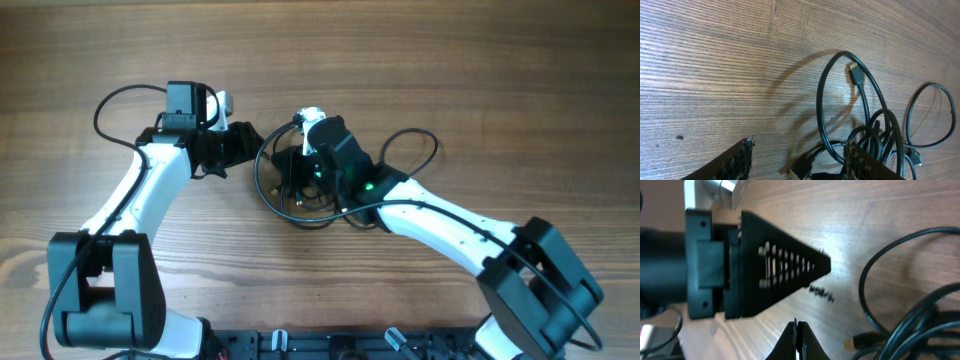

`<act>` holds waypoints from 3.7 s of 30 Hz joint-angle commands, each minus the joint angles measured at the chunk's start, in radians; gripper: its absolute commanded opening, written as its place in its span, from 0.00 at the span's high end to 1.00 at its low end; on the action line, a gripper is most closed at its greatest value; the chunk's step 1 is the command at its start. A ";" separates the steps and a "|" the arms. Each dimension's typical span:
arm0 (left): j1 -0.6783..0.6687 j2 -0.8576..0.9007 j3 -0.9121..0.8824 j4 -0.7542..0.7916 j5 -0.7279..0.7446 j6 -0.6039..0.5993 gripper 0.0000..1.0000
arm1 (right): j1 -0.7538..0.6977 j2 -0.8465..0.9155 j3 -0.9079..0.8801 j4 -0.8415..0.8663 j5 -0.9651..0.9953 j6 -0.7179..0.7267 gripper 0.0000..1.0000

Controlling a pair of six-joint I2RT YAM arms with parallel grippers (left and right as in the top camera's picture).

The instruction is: Untangle cables

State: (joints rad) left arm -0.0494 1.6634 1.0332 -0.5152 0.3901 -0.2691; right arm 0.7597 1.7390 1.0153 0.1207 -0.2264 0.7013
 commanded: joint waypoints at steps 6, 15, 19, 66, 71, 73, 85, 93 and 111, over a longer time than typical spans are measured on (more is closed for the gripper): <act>-0.006 0.016 0.000 0.003 0.046 -0.008 0.39 | -0.028 0.040 0.041 -0.226 0.208 -0.047 0.95; -0.006 0.016 0.000 0.004 0.105 0.004 0.42 | -0.041 -0.083 0.068 -0.496 0.345 -0.006 0.96; -0.006 0.016 0.000 0.011 0.177 0.056 0.44 | -0.047 -0.082 0.064 -0.548 0.391 0.010 0.95; -0.039 0.016 0.000 0.026 0.167 0.056 0.43 | -0.181 0.149 0.056 -0.317 -0.016 0.218 0.88; -0.039 0.016 0.000 0.026 0.167 0.056 0.43 | -0.180 0.153 0.056 -0.315 -0.016 0.219 0.90; -0.039 0.016 0.000 0.026 0.167 0.056 0.43 | -0.179 0.153 0.056 -0.324 -0.024 0.219 0.86; -0.039 0.016 0.000 0.026 0.167 0.056 0.43 | -0.163 0.154 0.054 -0.375 -0.023 0.249 0.88; -0.039 0.016 0.000 0.025 0.168 0.056 0.41 | -0.172 0.148 0.054 -0.369 -0.044 0.240 0.96; -0.146 0.016 0.000 0.001 0.457 0.313 0.57 | -0.321 0.127 0.054 -0.156 -0.629 0.278 0.96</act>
State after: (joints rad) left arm -0.1738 1.6699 1.0332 -0.5228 0.8295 0.0284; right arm 0.4404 1.8626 1.0691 -0.0483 -0.8024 0.9543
